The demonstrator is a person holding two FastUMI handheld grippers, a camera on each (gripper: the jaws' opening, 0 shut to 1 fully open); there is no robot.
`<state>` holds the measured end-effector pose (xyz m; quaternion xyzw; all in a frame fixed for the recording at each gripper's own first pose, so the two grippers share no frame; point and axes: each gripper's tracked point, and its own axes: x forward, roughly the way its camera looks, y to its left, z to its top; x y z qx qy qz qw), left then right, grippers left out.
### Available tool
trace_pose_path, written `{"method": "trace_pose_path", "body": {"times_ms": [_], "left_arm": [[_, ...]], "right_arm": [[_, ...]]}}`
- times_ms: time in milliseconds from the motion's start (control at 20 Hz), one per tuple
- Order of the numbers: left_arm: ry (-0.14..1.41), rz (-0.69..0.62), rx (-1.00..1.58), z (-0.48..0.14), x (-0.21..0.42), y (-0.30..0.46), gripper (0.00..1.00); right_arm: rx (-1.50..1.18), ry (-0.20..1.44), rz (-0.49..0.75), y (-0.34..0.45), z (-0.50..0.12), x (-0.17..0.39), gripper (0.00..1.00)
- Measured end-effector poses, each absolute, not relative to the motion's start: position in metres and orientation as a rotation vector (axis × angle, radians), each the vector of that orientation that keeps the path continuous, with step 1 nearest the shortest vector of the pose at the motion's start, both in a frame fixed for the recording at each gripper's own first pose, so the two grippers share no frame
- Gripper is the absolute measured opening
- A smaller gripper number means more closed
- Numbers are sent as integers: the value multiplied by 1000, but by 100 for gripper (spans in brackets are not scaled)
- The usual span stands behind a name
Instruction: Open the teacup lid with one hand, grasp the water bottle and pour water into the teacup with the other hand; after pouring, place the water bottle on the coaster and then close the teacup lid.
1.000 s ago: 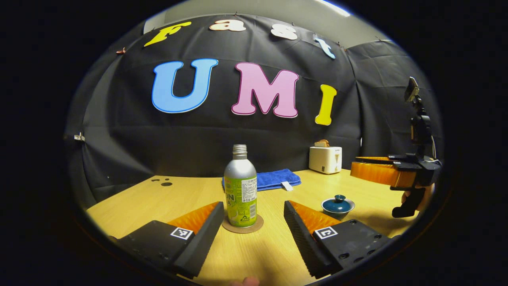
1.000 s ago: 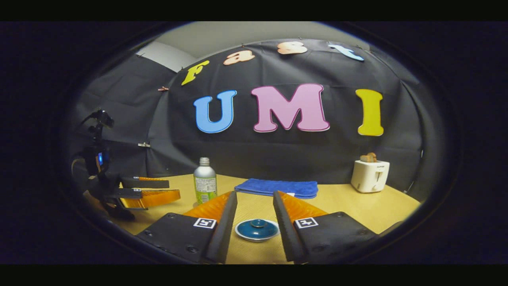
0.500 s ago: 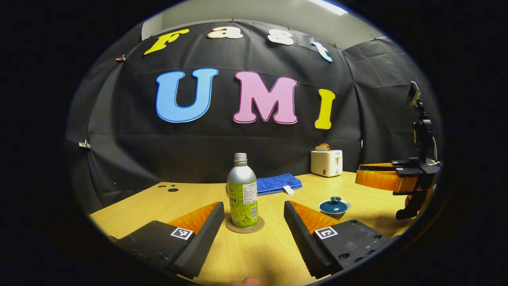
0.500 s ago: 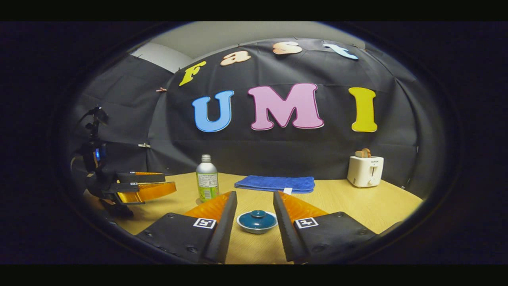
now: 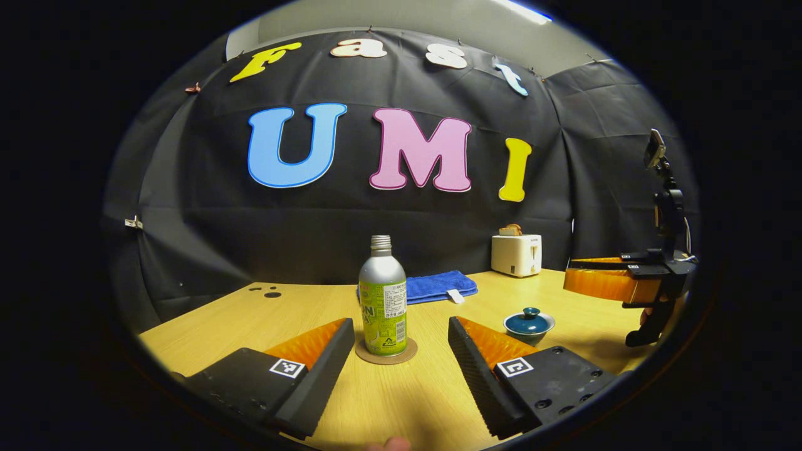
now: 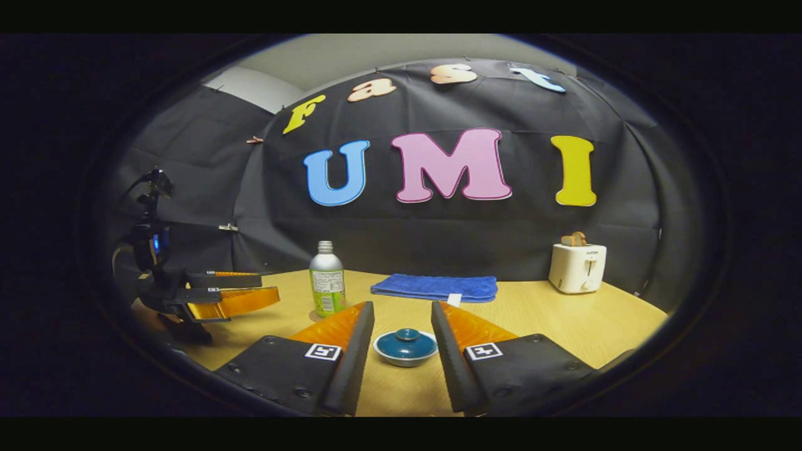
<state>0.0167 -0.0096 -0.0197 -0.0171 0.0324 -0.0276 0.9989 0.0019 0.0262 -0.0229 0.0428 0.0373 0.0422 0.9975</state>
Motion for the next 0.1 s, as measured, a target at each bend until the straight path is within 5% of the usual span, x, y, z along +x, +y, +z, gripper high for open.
{"method": "trace_pose_path", "body": {"times_ms": [100], "left_arm": [[68, -54, -31, -21, 17, -9, 95]], "right_arm": [[82, 75, 86, 27, -24, 3, 57]]}}
